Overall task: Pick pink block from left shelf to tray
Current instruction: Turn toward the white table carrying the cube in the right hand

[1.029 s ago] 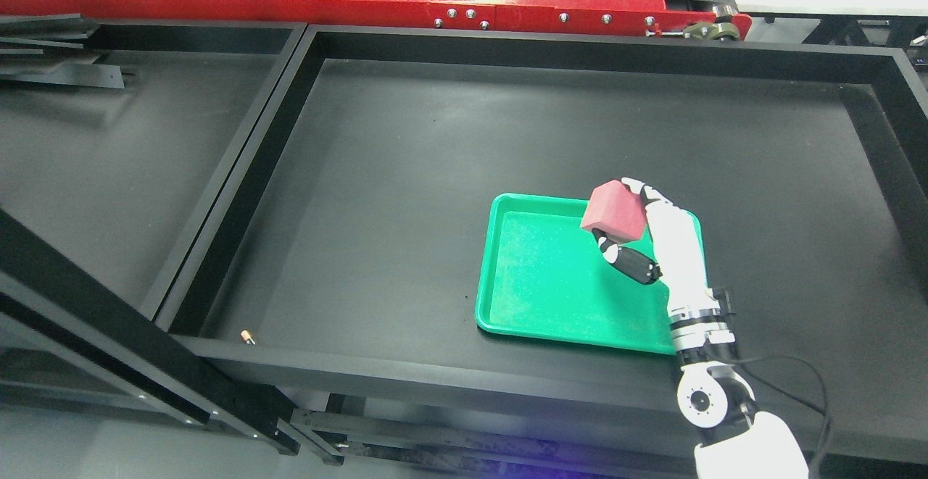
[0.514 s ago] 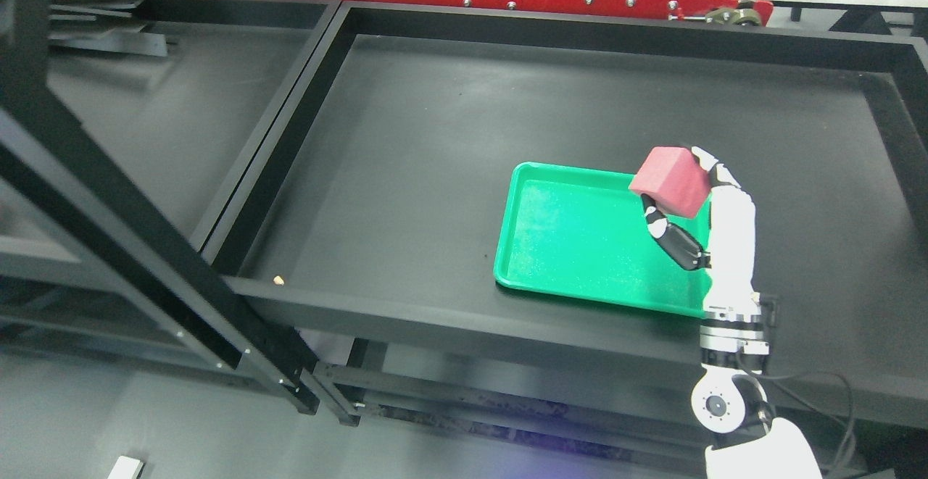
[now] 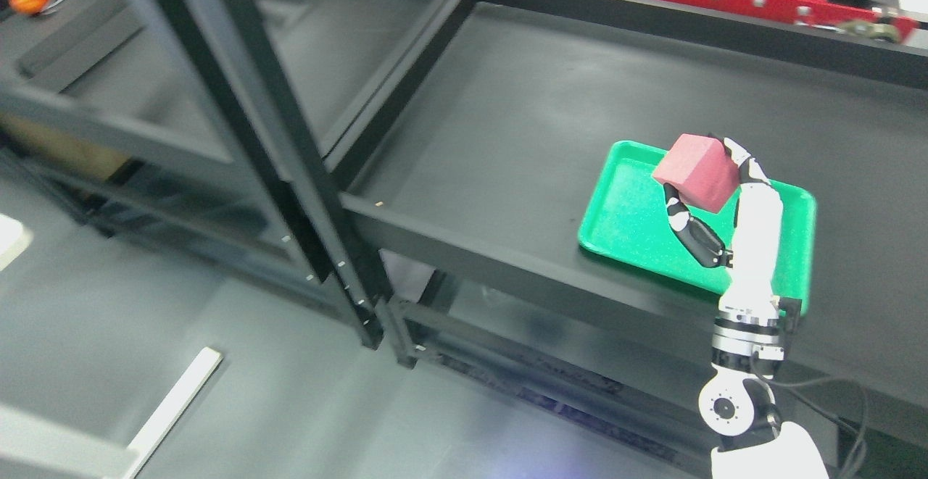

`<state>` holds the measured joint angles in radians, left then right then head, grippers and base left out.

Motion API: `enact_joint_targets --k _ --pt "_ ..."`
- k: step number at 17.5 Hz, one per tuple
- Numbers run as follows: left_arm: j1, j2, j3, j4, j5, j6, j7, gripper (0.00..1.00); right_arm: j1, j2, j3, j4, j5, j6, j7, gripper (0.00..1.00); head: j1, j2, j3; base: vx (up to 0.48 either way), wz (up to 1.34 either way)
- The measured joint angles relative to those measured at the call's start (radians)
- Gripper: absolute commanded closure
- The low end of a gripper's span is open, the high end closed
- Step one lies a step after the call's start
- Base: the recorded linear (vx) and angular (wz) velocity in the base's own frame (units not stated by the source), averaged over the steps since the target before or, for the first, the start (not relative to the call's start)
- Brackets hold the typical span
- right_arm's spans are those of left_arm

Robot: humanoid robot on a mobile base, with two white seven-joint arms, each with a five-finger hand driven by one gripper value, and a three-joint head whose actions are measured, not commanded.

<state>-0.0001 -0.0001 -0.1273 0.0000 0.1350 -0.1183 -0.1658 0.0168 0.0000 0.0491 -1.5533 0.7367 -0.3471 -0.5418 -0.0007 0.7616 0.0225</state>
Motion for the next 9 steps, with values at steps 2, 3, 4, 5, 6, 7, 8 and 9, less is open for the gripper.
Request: enact_joint_targets --k 2,3,4,5,6,7,8,9 --pt "0.000 0.000 0.000 0.000 0.000 0.000 0.000 0.00 0.007 0.000 -0.002 -0.005 -0.001 -0.001 -0.001 0.96 0.0000 0.000 0.000 -0.180 0.66" --pt "0.000 0.000 0.000 0.000 0.000 0.000 0.000 0.00 0.009 0.000 -0.003 -0.007 -0.001 -0.003 -0.002 0.96 0.0000 0.000 0.000 -0.185 0.67" --pt "0.000 0.000 0.000 0.000 0.000 0.000 0.000 0.00 0.011 0.000 -0.004 -0.009 -0.001 -0.003 -0.002 0.96 0.0000 0.000 0.000 -0.197 0.65" --pt "0.000 0.000 0.000 0.000 0.000 0.000 0.000 0.00 0.013 0.000 -0.004 -0.011 -0.001 -0.001 -0.002 0.96 0.0000 0.000 0.000 -0.197 0.65" --pt "0.000 0.000 0.000 0.000 0.000 0.000 0.000 0.00 0.015 0.000 -0.005 -0.012 -0.001 0.003 -0.002 0.96 0.0000 0.000 0.000 -0.224 0.66" --pt "0.000 0.000 0.000 0.000 0.000 0.000 0.000 0.00 0.016 0.000 -0.006 -0.014 -0.001 0.006 -0.002 0.96 0.0000 0.000 0.000 -0.224 0.66" --pt "0.000 0.000 0.000 0.000 0.000 0.000 0.000 0.00 0.017 0.000 -0.006 -0.015 -0.001 0.008 -0.003 0.96 0.0000 0.000 0.000 -0.223 0.62" --pt "0.000 0.000 0.000 0.000 0.000 0.000 0.000 0.00 0.018 0.000 -0.007 -0.016 -0.002 0.010 -0.003 0.96 0.0000 0.000 0.000 -0.223 0.62"
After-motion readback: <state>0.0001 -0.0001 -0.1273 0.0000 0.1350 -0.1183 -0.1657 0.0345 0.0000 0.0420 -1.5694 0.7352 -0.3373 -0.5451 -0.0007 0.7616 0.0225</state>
